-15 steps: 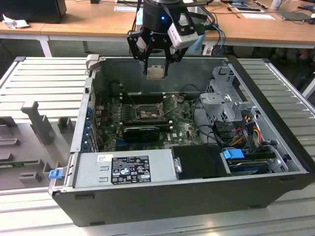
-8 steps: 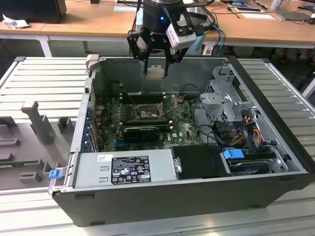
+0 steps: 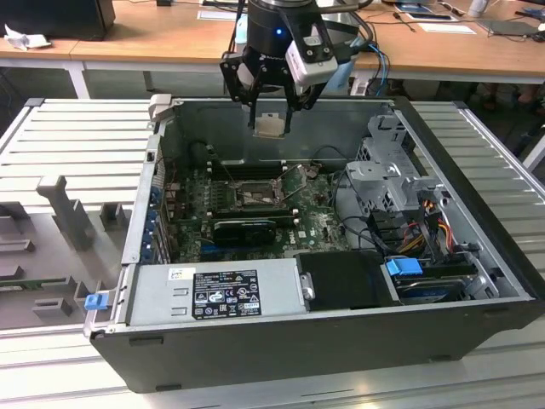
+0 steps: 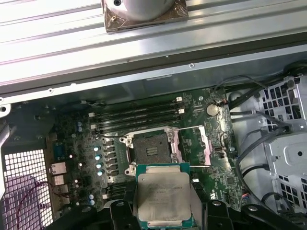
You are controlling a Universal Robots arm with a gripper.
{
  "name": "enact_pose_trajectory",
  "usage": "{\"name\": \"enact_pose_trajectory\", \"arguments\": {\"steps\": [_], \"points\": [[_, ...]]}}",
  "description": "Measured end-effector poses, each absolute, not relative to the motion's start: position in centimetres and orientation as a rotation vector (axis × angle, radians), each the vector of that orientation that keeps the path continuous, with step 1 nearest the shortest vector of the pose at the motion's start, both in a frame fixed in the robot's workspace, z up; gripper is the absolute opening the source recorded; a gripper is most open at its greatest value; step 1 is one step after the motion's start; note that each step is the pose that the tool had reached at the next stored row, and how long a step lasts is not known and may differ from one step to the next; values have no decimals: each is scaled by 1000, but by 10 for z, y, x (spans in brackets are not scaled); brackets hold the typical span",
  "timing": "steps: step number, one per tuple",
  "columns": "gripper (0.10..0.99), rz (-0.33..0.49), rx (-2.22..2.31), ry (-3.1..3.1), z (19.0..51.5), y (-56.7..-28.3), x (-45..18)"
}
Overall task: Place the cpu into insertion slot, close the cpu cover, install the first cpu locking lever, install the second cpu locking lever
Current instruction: 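Place the cpu into insertion slot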
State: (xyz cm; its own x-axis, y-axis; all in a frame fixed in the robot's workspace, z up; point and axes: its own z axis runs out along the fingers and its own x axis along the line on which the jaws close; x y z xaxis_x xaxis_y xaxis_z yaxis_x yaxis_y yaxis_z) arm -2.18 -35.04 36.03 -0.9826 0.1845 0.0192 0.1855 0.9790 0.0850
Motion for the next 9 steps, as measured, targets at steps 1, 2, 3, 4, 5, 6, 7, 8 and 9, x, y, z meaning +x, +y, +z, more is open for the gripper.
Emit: {"name": "enact_pose_trajectory", "arguments": {"steps": [1, 2, 3, 4, 5, 6, 7, 8, 9], "points": [[529, -136, -297, -3114, 360, -350, -22], [529, -136, -299, -3113, 360, -350, -22], [529, -136, -304, -3113, 360, -350, -22], [529, -136, -311, -3113, 360, -350, -22], [529, -136, -321, -3112, 360, -350, -22], [529, -136, -333, -3111, 360, -350, -22], [529, -136, -340, -3110, 360, -350, -22], [529, -136, -347, -3110, 360, -350, -22], [529, -136, -356, -3109, 360, -350, -22]]}}
